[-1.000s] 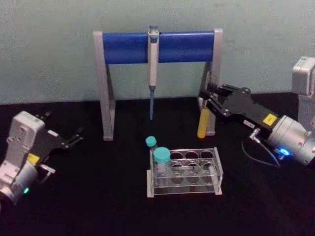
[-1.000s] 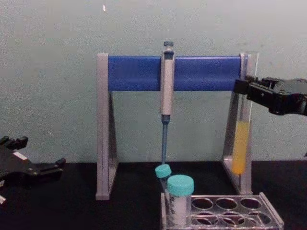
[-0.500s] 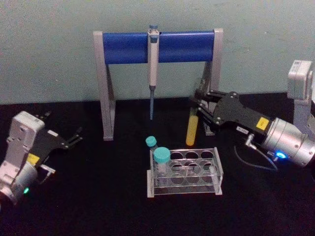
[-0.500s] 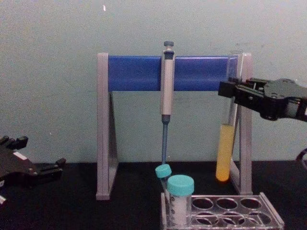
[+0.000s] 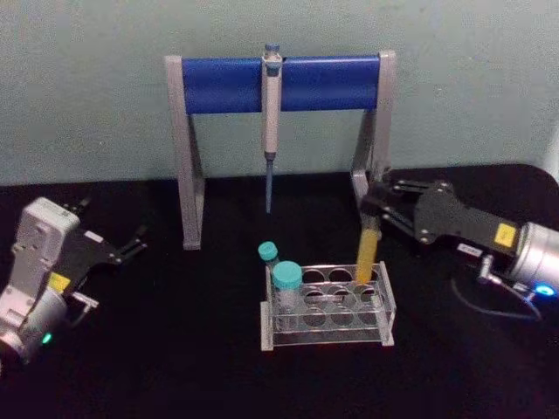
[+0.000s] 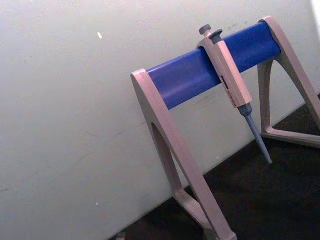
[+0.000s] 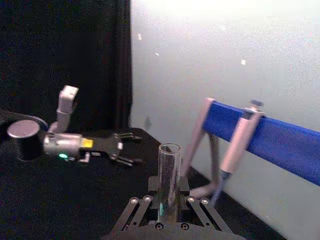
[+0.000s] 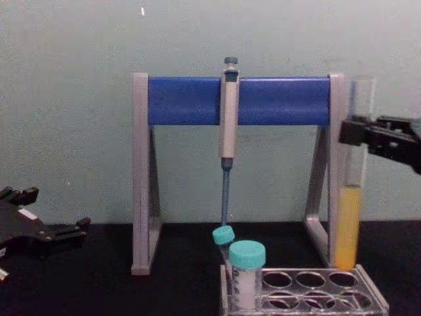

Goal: Pick up the test tube from the test tube rack, shake it, then place it back into the test tube rack.

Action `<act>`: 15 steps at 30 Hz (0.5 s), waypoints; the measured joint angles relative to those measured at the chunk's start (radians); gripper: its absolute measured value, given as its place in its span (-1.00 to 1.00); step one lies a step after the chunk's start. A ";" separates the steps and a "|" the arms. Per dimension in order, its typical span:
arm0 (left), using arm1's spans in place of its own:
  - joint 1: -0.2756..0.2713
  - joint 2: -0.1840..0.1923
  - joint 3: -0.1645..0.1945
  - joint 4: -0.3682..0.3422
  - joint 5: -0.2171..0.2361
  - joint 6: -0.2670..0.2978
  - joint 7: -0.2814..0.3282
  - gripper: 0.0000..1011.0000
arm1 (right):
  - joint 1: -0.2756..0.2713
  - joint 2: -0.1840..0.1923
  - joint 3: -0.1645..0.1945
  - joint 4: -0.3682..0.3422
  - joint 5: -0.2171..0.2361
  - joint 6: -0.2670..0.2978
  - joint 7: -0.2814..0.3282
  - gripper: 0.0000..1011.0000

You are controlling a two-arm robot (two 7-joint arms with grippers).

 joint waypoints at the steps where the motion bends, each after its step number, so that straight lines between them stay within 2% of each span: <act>1: 0.000 0.000 0.000 0.000 0.000 0.000 0.000 0.98 | -0.005 0.006 0.003 -0.004 0.000 0.001 -0.009 -0.54; 4: 0.000 0.000 0.000 0.000 0.000 0.000 0.000 0.98 | -0.017 0.024 0.015 -0.020 -0.005 0.004 -0.045 -0.54; 7: 0.000 0.000 0.000 0.000 0.000 0.000 0.000 0.98 | -0.024 0.032 0.028 -0.034 -0.033 0.015 -0.107 -0.54; 11: 0.000 0.000 0.000 0.000 0.000 0.000 0.000 0.98 | -0.020 0.025 0.033 -0.036 -0.059 0.030 -0.155 -0.54; 15: 0.000 0.000 0.000 0.000 0.000 0.000 0.000 0.98 | 0.003 -0.006 0.033 -0.020 -0.096 0.048 -0.209 -0.54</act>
